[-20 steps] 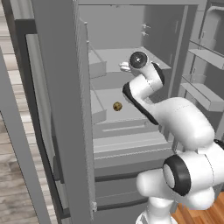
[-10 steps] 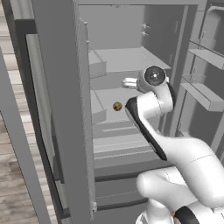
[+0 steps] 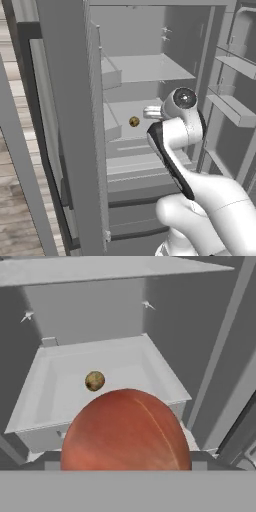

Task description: Move the onion and potato from the top shelf to the second highest shelf to make space. Then, place the pitcher from the counter on the cleared top shelf.

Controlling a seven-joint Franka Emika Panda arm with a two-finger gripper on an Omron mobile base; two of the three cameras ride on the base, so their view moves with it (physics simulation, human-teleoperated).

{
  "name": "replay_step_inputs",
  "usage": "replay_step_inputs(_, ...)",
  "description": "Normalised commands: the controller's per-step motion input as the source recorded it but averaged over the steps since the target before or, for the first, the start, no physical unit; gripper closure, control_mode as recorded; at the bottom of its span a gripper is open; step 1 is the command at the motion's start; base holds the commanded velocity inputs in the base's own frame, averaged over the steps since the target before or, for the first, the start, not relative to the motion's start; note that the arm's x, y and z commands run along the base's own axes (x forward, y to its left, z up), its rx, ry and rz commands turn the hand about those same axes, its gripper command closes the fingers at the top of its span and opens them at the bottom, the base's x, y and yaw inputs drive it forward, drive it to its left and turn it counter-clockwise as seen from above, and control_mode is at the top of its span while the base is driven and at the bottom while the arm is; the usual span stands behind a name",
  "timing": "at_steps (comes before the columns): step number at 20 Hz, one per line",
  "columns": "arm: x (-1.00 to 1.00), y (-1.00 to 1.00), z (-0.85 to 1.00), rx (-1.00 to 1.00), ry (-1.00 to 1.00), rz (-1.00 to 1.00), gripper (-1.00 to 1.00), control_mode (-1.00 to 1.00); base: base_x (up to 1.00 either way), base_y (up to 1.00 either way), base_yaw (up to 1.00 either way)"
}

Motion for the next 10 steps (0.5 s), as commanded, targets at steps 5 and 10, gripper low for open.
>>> replay_step_inputs(5,0.02,0.0,-0.5,0.0,0.03,0.0,1.0,-1.0,0.0,0.0,0.0)
replay_step_inputs(10,0.08,-0.13,-0.28,0.0,-0.01,-0.02,1.0,-1.0,0.0,0.0,0.0)
